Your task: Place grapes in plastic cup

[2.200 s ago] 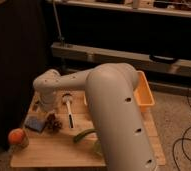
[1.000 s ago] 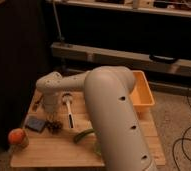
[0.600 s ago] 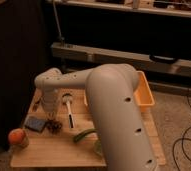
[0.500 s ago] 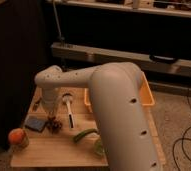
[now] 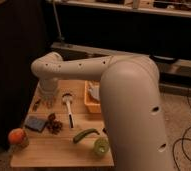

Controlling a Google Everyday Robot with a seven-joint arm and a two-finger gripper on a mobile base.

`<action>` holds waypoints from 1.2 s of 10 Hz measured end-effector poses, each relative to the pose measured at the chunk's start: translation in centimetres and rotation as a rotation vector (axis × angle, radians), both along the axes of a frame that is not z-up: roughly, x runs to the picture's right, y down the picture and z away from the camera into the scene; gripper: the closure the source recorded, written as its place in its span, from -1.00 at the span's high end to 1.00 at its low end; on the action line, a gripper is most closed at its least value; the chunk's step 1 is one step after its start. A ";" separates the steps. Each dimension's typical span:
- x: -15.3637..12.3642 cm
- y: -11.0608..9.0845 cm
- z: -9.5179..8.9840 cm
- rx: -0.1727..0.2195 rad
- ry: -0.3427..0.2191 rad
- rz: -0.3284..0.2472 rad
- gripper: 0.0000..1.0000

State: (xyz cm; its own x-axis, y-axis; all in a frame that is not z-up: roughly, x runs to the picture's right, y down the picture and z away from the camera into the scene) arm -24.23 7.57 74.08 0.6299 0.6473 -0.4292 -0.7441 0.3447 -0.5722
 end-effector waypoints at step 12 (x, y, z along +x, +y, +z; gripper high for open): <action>-1.5 10.3 7.1 -0.088 -0.052 -0.081 0.23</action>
